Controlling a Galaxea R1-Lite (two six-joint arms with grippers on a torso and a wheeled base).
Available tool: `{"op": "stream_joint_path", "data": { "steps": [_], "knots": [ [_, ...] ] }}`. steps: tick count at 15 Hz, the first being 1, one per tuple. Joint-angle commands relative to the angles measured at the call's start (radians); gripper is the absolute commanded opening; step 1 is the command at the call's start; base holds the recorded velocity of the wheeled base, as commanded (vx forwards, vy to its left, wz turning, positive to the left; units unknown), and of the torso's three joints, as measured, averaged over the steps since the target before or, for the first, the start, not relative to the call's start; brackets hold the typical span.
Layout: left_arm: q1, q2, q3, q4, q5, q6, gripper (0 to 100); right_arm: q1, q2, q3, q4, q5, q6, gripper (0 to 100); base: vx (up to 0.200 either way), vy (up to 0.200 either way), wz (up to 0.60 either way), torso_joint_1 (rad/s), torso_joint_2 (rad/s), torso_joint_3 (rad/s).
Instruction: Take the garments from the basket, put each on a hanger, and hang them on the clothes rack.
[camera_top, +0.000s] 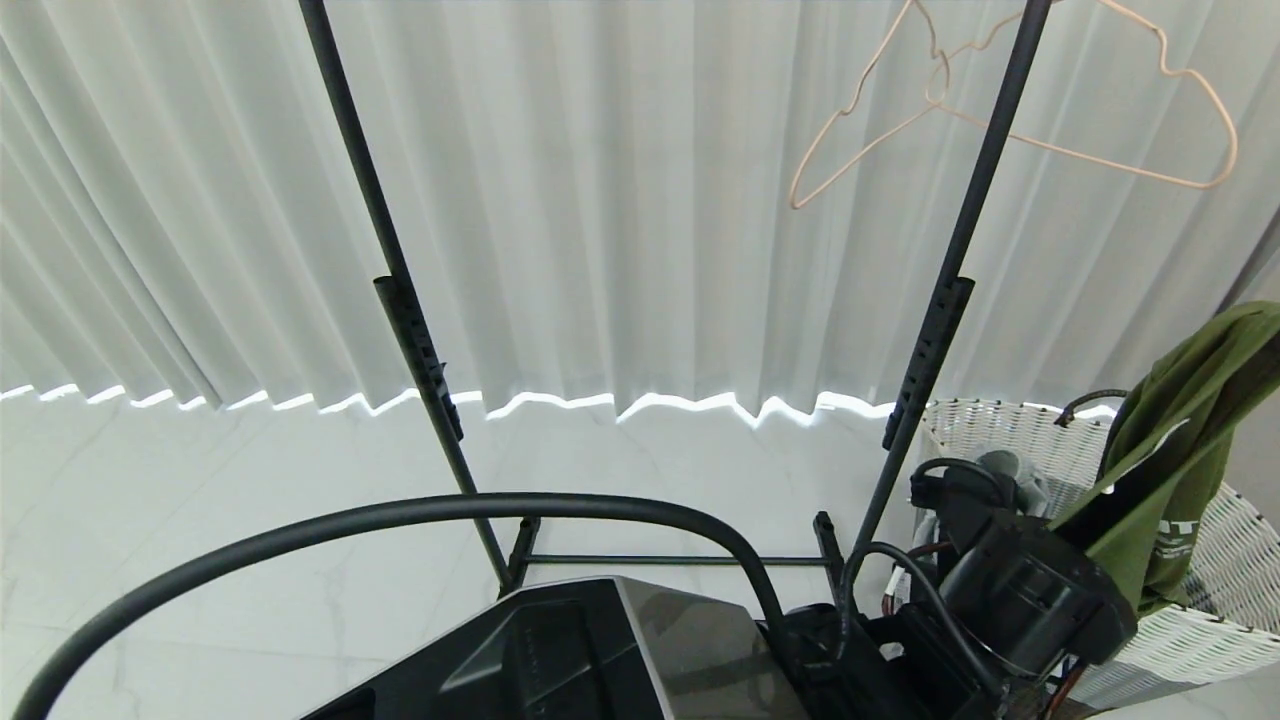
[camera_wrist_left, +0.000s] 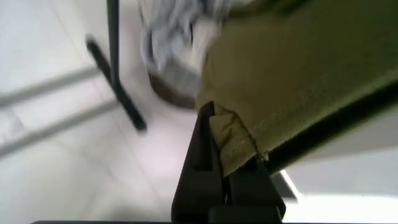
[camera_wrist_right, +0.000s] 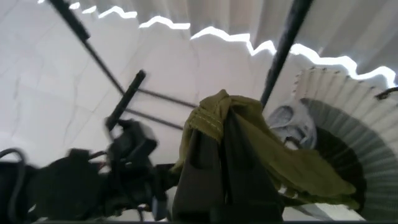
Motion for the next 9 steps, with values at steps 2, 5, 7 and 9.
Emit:
{"op": "stream_joint_path", "data": {
  "steps": [2,5,7,9],
  "knots": [
    [0.01,-0.034,0.006,-0.116,0.006,0.074,0,-0.038,-0.006,-0.002,-0.075,0.007,0.0,0,0.0,0.0,0.0,0.0,0.0,0.0],
    [0.05,-0.123,0.041,-0.122,0.006,0.086,0,-0.035,0.013,-0.019,-0.213,0.062,-0.005,0,0.0,0.0,0.0,0.0,0.0,0.0],
    [0.063,-0.21,0.134,-0.131,0.005,0.081,0,-0.035,0.034,-0.039,-0.279,0.111,-0.005,0,0.0,0.0,0.0,0.0,0.0,0.0],
    [0.058,-0.318,0.263,-0.173,0.003,0.083,0,-0.035,0.06,-0.059,-0.354,0.149,-0.003,0,0.0,0.0,0.0,0.0,0.0,0.0]
  ]
}}
